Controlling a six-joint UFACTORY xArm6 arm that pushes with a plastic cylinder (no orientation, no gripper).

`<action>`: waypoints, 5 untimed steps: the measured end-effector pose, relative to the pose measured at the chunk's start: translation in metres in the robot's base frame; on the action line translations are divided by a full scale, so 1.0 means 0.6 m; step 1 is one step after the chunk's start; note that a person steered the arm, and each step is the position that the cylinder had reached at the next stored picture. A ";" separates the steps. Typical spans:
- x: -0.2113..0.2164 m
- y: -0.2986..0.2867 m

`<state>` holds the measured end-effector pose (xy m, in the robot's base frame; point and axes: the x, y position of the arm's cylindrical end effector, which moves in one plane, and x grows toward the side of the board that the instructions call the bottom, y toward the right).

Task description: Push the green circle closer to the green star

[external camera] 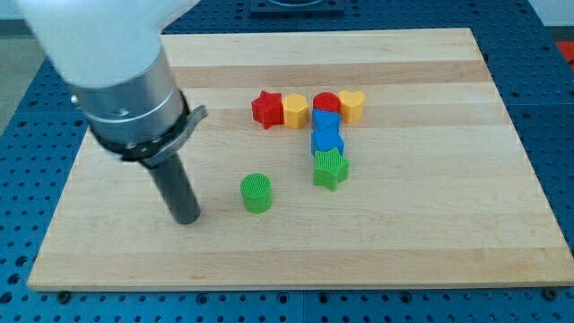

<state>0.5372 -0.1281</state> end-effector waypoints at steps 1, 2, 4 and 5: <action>-0.022 0.068; -0.033 0.134; -0.011 0.181; 0.012 0.181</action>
